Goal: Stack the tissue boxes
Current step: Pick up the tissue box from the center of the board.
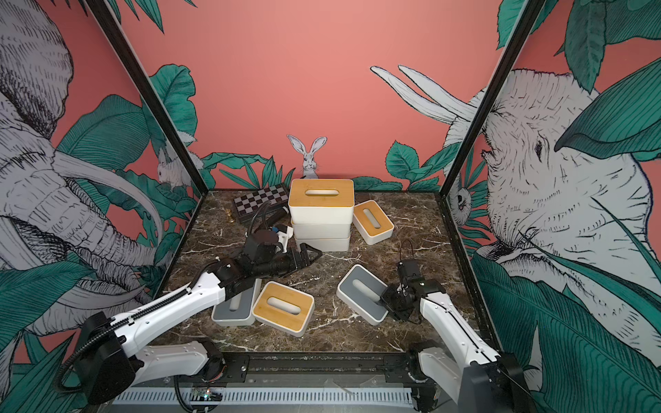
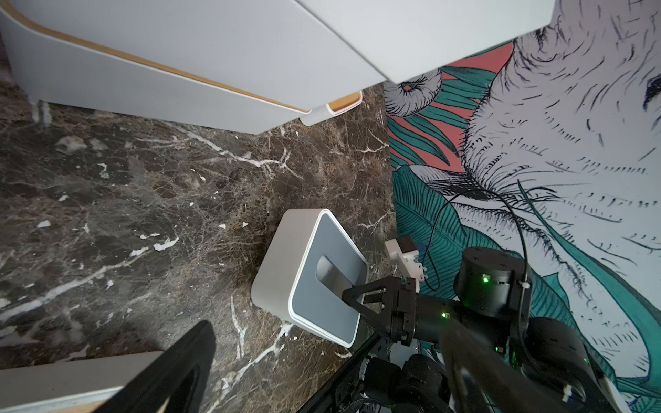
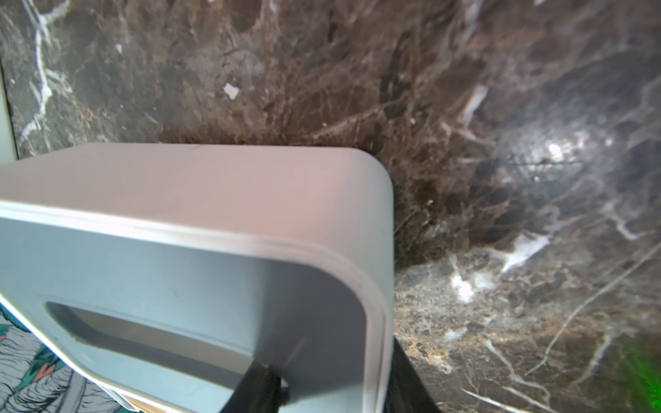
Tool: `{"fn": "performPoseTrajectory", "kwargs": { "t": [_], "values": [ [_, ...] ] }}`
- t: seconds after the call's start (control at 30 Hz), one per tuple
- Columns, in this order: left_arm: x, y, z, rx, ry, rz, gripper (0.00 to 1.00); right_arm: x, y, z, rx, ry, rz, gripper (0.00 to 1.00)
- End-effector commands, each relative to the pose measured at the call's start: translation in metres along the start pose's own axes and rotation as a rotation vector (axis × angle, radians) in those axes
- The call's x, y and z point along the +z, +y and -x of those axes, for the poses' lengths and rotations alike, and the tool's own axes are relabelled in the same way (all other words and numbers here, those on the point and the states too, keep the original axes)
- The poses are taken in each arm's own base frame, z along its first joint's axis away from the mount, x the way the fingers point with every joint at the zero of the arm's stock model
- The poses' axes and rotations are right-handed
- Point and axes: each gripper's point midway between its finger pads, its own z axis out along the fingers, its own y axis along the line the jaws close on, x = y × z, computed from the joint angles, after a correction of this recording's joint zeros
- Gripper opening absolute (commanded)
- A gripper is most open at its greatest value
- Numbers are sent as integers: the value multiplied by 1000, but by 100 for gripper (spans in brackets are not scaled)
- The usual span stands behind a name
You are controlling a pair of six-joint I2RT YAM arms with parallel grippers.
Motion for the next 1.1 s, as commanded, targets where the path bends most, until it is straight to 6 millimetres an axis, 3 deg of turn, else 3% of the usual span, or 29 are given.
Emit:
{"fn": "performPoseTrajectory", "kwargs": {
  "t": [0.0, 0.17, 0.53, 0.83, 1.07],
  "values": [
    [1, 4, -2, 35, 10, 12, 99, -5, -1, 0, -74, -8, -1, 24],
    [18, -3, -14, 10, 45, -75, 100, -7, 11, -5, -17, 13, 80, 24],
    [39, -6, -44, 70, 42, -85, 100, -8, 32, -7, 203, 36, 264, 22],
    [56, 3, -61, 95, 79, -114, 100, -17, 36, -9, 206, 36, 298, 23],
    [73, -10, -68, 115, 132, -180, 100, -25, 38, -11, 182, 35, 300, 23]
  ]
}}
